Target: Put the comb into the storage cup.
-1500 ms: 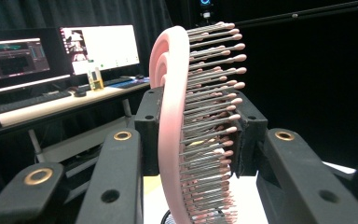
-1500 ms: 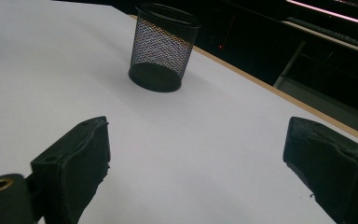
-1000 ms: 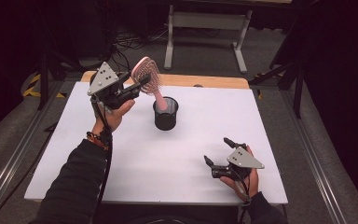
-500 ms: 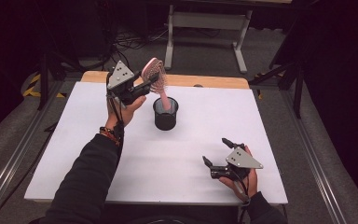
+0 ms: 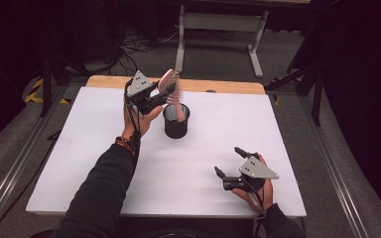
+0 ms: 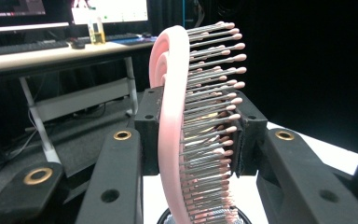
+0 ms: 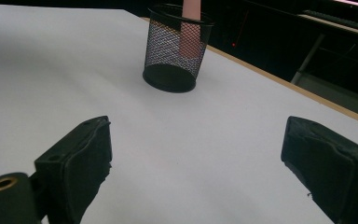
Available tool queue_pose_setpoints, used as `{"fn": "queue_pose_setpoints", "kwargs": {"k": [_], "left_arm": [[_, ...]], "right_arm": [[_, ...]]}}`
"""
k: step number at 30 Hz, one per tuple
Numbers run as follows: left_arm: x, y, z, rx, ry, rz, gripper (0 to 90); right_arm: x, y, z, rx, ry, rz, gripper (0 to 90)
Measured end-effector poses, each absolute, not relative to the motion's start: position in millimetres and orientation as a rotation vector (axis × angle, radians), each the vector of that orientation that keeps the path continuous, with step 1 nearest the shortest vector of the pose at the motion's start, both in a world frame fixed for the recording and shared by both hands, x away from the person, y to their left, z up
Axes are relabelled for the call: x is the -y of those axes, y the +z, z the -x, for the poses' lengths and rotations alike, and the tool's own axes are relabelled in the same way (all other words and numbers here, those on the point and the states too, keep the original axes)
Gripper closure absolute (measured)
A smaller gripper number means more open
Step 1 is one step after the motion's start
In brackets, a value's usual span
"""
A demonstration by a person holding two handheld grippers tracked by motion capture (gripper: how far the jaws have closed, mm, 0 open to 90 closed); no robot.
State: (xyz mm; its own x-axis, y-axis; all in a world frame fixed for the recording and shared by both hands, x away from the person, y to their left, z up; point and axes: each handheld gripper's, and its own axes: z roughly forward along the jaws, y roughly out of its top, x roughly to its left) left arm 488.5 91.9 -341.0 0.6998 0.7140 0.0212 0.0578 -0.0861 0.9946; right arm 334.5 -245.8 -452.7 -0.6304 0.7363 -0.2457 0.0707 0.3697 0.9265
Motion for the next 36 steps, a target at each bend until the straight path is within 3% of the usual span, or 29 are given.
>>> {"fn": "queue_pose_setpoints", "kwargs": {"k": [17,36], "left_arm": [[-96,-373,-489,-0.715,0.537,-1.567,62.4],[-111,-381,-501,-0.795,0.602,-1.573,57.1]], "right_arm": [[243,-455,-336,-1.989,1.281,-0.697,10.3],[241,-458,-338,-2.011,1.249,-0.696,10.4]]}}
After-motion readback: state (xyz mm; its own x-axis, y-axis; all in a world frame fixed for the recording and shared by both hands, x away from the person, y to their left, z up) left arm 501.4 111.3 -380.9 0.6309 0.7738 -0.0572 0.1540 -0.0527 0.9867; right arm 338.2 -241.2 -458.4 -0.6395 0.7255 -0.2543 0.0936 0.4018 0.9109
